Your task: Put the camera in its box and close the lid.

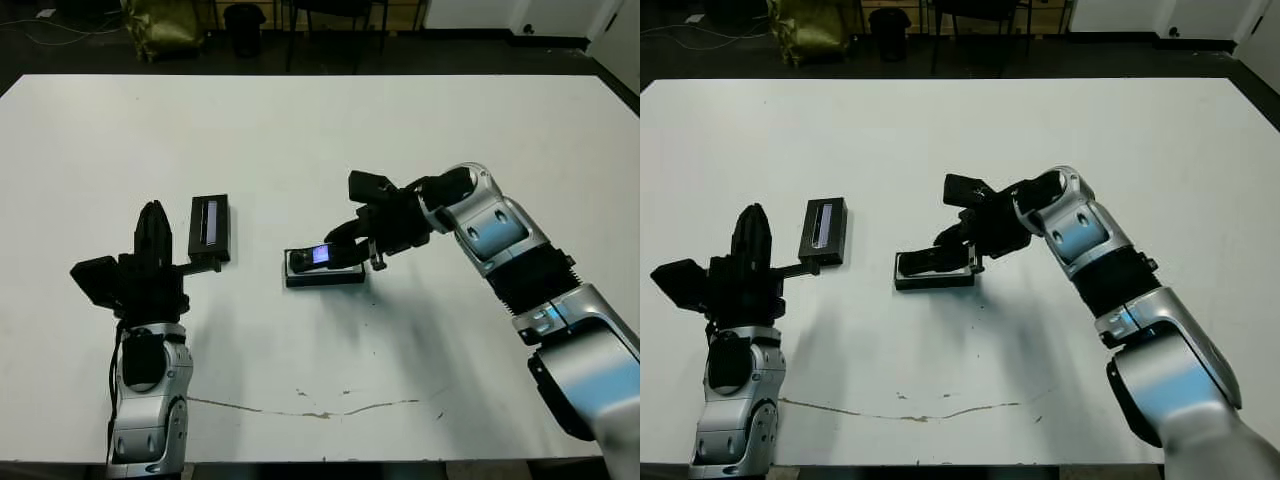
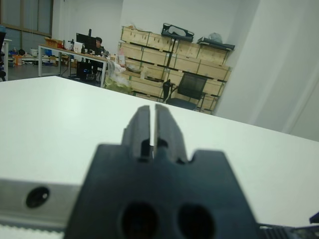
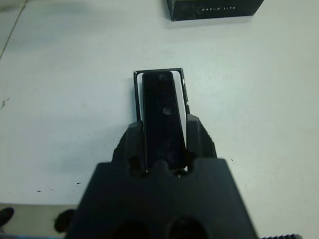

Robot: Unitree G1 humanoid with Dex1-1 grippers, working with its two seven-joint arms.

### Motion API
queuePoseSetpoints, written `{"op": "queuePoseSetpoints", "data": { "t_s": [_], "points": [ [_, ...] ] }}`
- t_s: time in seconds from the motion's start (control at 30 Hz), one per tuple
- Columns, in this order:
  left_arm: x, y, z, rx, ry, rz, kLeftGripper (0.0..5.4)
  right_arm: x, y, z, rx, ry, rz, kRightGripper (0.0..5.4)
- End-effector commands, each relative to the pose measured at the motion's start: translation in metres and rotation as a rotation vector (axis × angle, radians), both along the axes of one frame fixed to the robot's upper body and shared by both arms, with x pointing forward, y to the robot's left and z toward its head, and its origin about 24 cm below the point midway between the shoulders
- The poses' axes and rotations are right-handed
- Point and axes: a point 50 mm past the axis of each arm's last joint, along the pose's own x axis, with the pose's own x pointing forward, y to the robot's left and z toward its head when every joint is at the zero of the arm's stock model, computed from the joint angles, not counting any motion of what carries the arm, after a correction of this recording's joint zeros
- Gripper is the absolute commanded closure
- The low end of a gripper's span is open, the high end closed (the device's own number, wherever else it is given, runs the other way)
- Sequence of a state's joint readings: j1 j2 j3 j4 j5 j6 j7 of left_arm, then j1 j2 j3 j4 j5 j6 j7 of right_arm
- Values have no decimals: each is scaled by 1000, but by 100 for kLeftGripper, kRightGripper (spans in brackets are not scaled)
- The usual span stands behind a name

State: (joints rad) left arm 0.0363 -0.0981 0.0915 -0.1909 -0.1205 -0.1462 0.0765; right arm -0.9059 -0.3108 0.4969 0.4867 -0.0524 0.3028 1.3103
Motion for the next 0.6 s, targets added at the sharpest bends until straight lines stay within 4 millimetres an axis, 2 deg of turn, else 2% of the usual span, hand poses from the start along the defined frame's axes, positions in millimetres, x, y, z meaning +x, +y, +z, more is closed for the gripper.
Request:
{"op": "queuePoseSetpoints", "data": {
  "t_s": [0.03,0.6],
  "points": [
    [-2,2,-7,5,34,15,540,0,0,-6,-27,1,4,476],
    [-2,1,-8,1,41,14,540,-3,7,-17,-23,22,4,476]
  ]
}}
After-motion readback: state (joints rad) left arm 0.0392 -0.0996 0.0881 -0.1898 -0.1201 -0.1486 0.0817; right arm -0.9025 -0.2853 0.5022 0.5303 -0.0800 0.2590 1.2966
